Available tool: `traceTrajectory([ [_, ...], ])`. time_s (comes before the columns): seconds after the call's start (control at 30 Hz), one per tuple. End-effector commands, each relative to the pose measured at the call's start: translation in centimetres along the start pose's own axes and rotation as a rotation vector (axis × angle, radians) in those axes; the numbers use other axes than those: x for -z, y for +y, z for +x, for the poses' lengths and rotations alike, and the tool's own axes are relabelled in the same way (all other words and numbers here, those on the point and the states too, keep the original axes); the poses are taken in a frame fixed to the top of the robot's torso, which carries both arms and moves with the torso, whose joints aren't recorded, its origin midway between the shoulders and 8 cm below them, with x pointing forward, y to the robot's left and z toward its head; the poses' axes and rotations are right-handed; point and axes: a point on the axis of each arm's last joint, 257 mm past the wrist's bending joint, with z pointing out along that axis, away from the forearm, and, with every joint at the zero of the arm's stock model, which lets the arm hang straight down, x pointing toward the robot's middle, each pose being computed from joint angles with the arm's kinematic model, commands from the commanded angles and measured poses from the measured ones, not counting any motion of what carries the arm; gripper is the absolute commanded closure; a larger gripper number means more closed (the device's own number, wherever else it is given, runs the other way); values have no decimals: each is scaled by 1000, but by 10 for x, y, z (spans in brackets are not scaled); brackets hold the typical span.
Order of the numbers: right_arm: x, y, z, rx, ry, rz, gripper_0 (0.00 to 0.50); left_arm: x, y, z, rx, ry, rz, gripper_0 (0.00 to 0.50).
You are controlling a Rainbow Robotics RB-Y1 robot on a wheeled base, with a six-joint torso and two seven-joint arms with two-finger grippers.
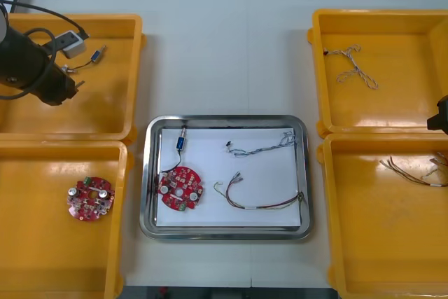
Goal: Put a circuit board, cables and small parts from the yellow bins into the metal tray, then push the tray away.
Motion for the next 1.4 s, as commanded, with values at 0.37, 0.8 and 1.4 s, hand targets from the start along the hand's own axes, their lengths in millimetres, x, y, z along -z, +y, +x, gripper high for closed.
traceTrajectory([
  [0.37, 12, 4, 14, -66, -61, 19, 0, 83, -21, -11, 242, -27, 10, 500],
  [0.8, 15, 11, 30, -77, -78, 1, 0, 102, -81, -17, 413, -28, 12, 500],
  [1.4, 18, 28, 35, -61, -69, -53, 0, 82, -176, -53, 581, -68, -31, 500],
])
